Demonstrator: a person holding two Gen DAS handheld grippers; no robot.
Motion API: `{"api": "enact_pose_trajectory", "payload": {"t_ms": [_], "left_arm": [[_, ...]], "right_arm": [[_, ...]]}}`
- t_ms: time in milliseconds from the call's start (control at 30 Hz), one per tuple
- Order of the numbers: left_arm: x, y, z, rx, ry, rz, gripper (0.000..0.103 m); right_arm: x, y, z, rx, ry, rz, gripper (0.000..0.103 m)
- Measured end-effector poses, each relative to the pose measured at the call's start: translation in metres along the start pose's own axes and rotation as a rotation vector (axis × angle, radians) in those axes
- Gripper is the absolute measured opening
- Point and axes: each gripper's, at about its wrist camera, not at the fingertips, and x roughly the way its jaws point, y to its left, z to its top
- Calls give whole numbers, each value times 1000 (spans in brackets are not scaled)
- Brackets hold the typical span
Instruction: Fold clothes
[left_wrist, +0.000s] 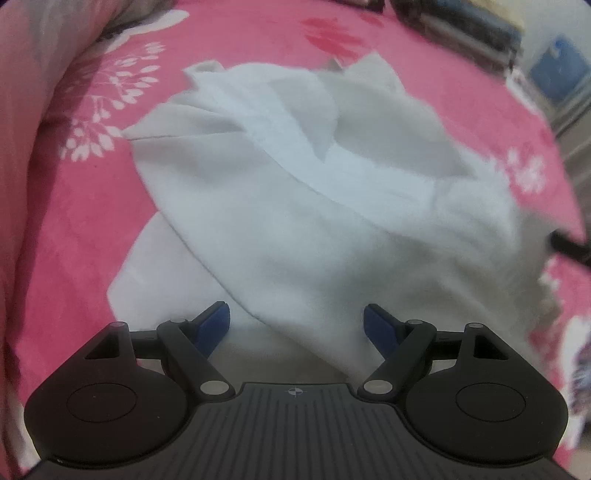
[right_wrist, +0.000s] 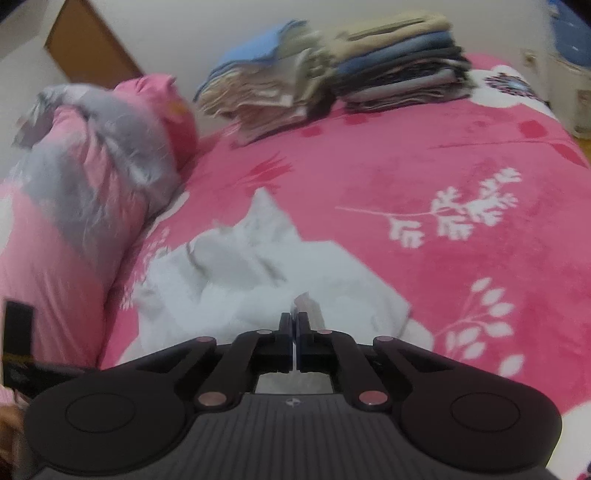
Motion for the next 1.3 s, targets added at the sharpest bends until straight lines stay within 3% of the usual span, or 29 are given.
{"api": "enact_pose_trajectory", "payload": {"t_ms": [233, 433, 567, 700, 800, 867, 1000, 1033, 1133, 1267, 1300], "left_arm": [[-36, 14, -1, -114, -24, -181, 80], [-55, 15, -3, -183, -3, -428, 81], [-53, 17, -12, -206, 54, -495, 82], [-44, 25, -26, -251, 114, -494, 81], [-35, 32, -33, -310, 141, -476, 74], [-31, 35, -37, -332, 149, -444, 64], [-22, 38, -43, -306, 181, -343, 18], [-20, 39, -44, -301, 189, -321, 10], [-20, 47, -50, -284, 187, -262, 5], [-33, 55, -61, -226, 159, -197, 4], [-35, 56, -64, -208, 156, -182, 4]], "right_arm": [[15, 4, -9, -75, 39, -22, 2], [-36, 51, -29, -215, 21, 122, 2], [-58, 86, -52, -292, 50, 207, 2], [-63, 117, -77, -365, 107, 259, 2], [-66, 138, -90, -409, 140, 300, 2], [-70, 152, -96, -444, 154, 326, 2], [-76, 171, -101, -484, 209, 375, 2], [-76, 169, -96, -472, 238, 390, 5], [-74, 160, -76, -404, 301, 430, 9], [-51, 126, -26, -151, 259, 445, 40], [-37, 118, -14, -84, 240, 421, 42]]}}
